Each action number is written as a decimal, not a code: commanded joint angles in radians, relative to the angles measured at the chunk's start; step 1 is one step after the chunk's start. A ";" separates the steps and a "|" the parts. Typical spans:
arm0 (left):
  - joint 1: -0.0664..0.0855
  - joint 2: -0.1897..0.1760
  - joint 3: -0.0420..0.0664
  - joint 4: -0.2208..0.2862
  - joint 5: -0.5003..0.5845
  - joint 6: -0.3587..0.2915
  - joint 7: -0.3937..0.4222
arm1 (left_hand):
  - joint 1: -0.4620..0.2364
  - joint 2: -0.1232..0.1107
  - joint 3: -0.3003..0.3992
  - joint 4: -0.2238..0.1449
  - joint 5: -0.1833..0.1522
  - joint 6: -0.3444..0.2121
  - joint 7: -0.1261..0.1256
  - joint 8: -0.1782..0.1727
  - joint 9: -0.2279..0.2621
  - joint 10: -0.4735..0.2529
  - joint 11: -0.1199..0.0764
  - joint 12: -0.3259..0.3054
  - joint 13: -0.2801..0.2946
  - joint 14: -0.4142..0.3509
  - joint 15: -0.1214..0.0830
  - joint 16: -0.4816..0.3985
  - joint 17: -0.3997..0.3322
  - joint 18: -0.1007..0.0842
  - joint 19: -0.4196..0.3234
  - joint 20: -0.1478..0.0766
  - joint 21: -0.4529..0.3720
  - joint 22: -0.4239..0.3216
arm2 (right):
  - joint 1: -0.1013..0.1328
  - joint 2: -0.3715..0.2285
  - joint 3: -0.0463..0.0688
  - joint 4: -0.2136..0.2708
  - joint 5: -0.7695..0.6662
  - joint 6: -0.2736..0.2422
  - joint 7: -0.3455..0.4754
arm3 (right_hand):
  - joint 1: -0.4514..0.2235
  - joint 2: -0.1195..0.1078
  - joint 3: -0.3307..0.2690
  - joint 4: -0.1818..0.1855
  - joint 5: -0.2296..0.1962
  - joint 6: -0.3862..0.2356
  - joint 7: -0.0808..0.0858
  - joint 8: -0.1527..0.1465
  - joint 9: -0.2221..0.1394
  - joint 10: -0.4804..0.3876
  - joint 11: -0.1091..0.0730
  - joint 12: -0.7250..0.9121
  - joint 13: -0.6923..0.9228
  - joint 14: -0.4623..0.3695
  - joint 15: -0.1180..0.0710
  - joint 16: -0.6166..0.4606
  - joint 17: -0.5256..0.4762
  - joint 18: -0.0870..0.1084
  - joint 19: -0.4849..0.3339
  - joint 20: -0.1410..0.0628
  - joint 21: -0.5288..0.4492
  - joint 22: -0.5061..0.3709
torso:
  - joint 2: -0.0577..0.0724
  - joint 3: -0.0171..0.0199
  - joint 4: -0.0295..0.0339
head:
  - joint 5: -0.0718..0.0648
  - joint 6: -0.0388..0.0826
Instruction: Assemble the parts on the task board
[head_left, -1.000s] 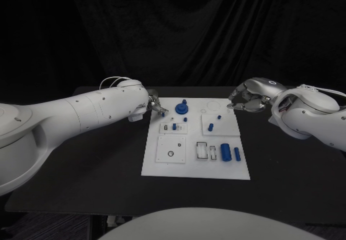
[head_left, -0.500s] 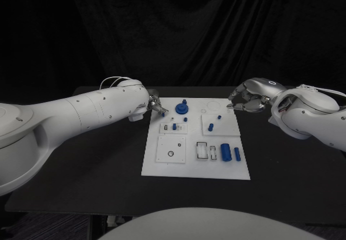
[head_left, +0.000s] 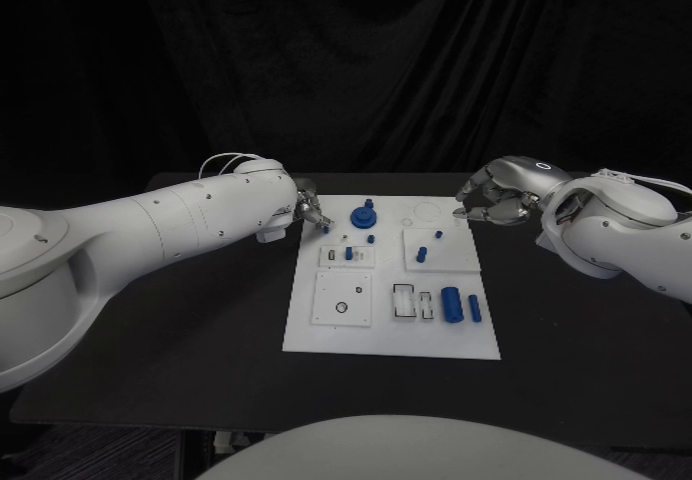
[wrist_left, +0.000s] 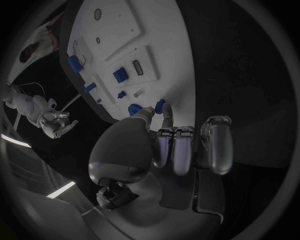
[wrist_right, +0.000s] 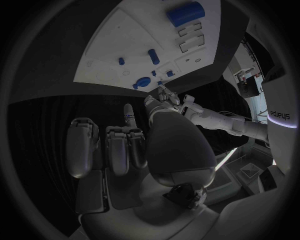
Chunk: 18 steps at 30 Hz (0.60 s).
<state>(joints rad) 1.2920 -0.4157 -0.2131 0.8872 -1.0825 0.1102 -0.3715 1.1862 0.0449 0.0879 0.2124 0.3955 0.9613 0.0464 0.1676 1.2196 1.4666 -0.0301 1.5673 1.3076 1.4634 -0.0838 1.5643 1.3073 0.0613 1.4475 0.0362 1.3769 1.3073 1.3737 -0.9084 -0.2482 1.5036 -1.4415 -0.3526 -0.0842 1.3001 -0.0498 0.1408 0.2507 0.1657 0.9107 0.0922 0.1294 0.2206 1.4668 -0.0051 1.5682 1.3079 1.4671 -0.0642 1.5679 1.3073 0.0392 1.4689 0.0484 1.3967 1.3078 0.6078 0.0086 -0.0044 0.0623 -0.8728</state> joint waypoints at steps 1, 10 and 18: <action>-0.003 0.005 0.001 -0.003 -0.002 0.018 0.006 | 0.010 -0.002 0.006 -0.001 0.010 0.001 -0.003 -0.005 -0.002 0.104 0.002 0.003 0.263 0.107 0.004 0.006 0.263 -0.002 -0.007 -0.003 -0.004 0.110 | -0.003 0.000 0.001 -0.001 -0.002 0.006 -0.013 | 0.003 0.005 -0.002 -0.005 0.002 0.009 0.000 -0.003 -0.001 0.104 0.007 0.003 0.263 0.104 0.007 0.003 0.263 0.004 0.013 0.006 -0.006 0.206 | 0.000 0.0002 -0.0002 | -0.001 0.000; -0.010 0.012 0.001 -0.012 -0.002 0.028 0.014 | 0.015 -0.005 0.014 -0.007 0.017 0.000 -0.004 -0.007 -0.003 0.104 0.002 0.003 0.263 0.107 0.004 0.006 0.263 -0.002 -0.009 -0.003 -0.006 0.109 | -0.003 0.002 0.001 -0.001 -0.002 0.008 -0.014 | 0.005 0.007 -0.001 -0.007 0.002 0.012 0.000 -0.002 -0.001 0.104 0.007 0.003 0.263 0.104 0.007 0.003 0.263 0.004 0.012 0.006 -0.007 0.206 | 0.000 0.0005 -0.0009 | 0.000 0.000; -0.014 0.016 0.001 -0.016 -0.002 0.026 0.022 | 0.039 -0.010 0.071 -0.032 0.024 0.004 -0.007 -0.015 -0.012 0.104 -0.001 0.003 0.263 0.107 0.002 0.006 0.263 -0.001 -0.010 -0.005 -0.010 0.111 | -0.004 0.000 0.001 0.000 -0.002 0.010 -0.016 | 0.006 0.008 -0.001 -0.008 0.002 0.016 -0.001 -0.001 0.000 0.104 0.006 0.003 0.263 0.104 0.007 0.003 0.263 0.005 0.012 0.006 -0.009 0.205 | 0.001 -0.0002 -0.0017 | 0.001 0.000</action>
<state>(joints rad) 1.2805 -0.4017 -0.2131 0.8725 -1.0825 0.1241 -0.3678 1.2185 0.0347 0.1499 0.1836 0.4164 0.9634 0.0443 0.1587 1.2090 1.4666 -0.0301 1.5674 1.3076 1.4634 -0.0838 1.5643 1.3081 0.0613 1.4436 0.0323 1.3730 1.3073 1.3721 -0.9067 -0.2486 1.5032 -1.4415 -0.3476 -0.0845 1.3001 -0.0498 0.1381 0.2480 0.1657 0.9178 0.0921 0.1294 0.2206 1.4668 -0.0051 1.5682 1.3077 1.4671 -0.0643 1.5679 1.3074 0.0392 1.4688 0.0484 1.3927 1.3076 0.6088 0.0089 -0.0058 0.0630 -0.8728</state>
